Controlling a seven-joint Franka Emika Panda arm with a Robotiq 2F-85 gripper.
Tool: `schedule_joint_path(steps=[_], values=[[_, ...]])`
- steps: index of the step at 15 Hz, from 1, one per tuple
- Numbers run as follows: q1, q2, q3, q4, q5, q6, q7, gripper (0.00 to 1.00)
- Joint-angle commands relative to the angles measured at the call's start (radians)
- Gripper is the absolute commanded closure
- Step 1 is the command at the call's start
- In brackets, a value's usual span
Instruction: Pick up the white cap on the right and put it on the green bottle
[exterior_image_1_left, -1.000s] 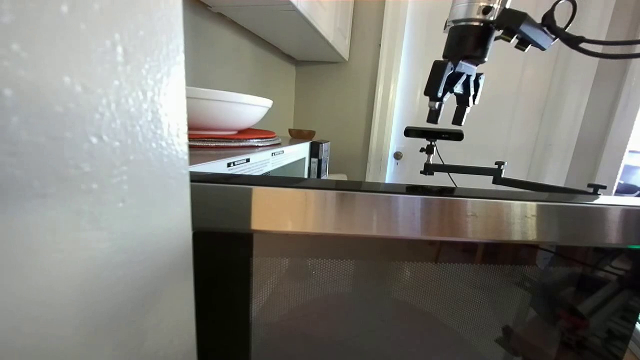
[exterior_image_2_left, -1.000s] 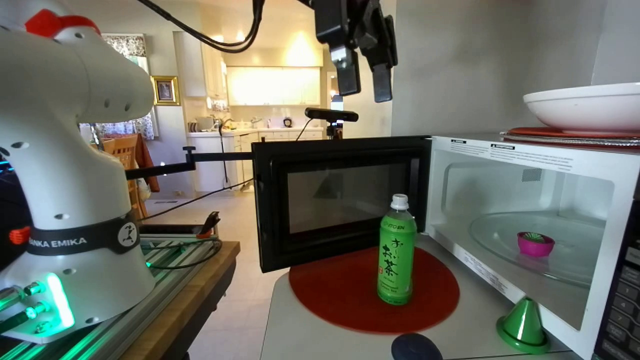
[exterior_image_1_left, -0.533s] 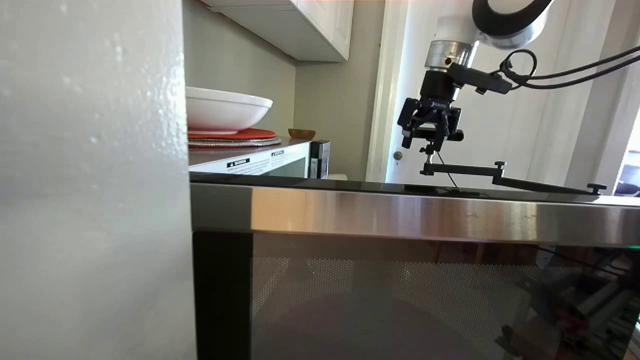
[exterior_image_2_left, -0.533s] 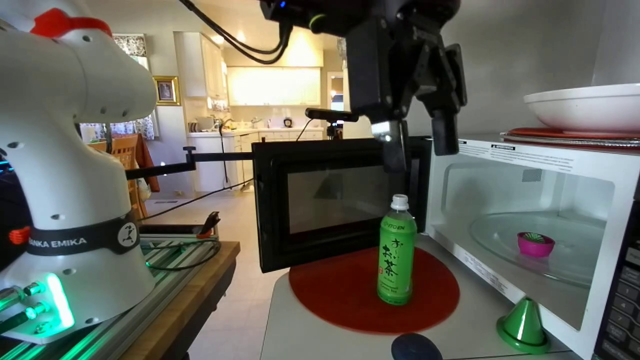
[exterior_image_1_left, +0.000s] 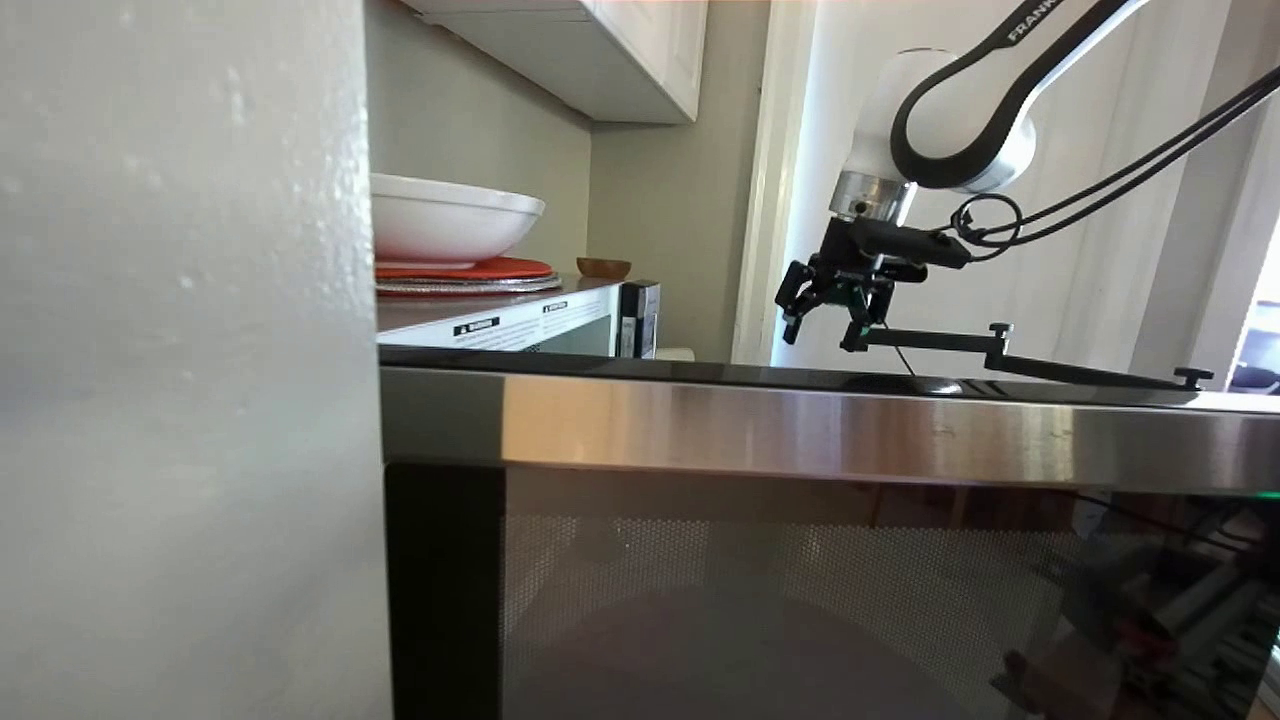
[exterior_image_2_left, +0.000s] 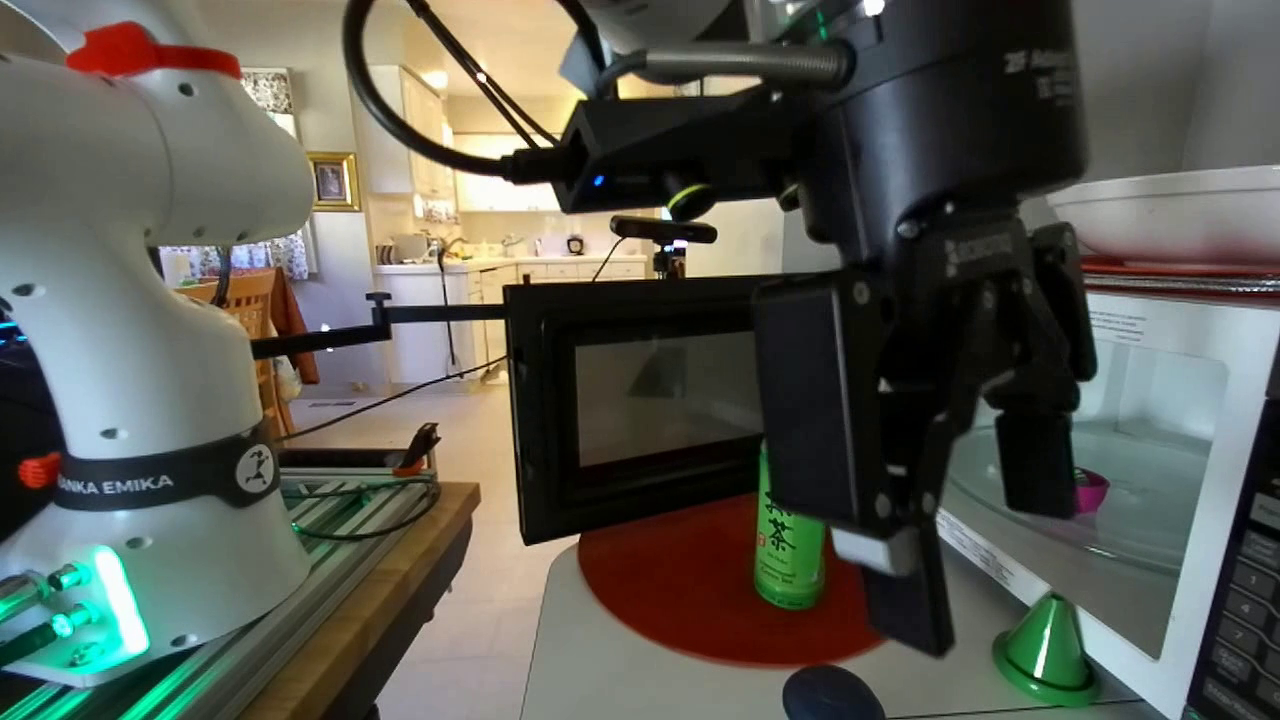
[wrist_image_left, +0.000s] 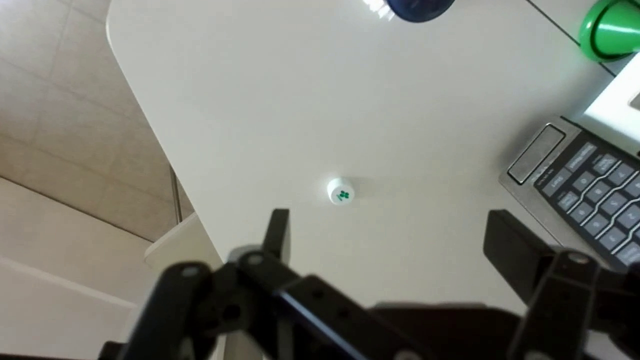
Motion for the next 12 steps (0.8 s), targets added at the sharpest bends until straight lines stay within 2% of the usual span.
schedule_joint_path(steps=[1, 8, 12], values=[[0.033, 0.016, -0.037, 0.005, 0.0, 0.012, -0.002, 0.0], [0.039, 0.02, -0.037, 0.016, 0.0, 0.015, -0.002, 0.0], [0.052, 0.092, -0.05, 0.037, 0.024, 0.08, 0.001, 0.0]])
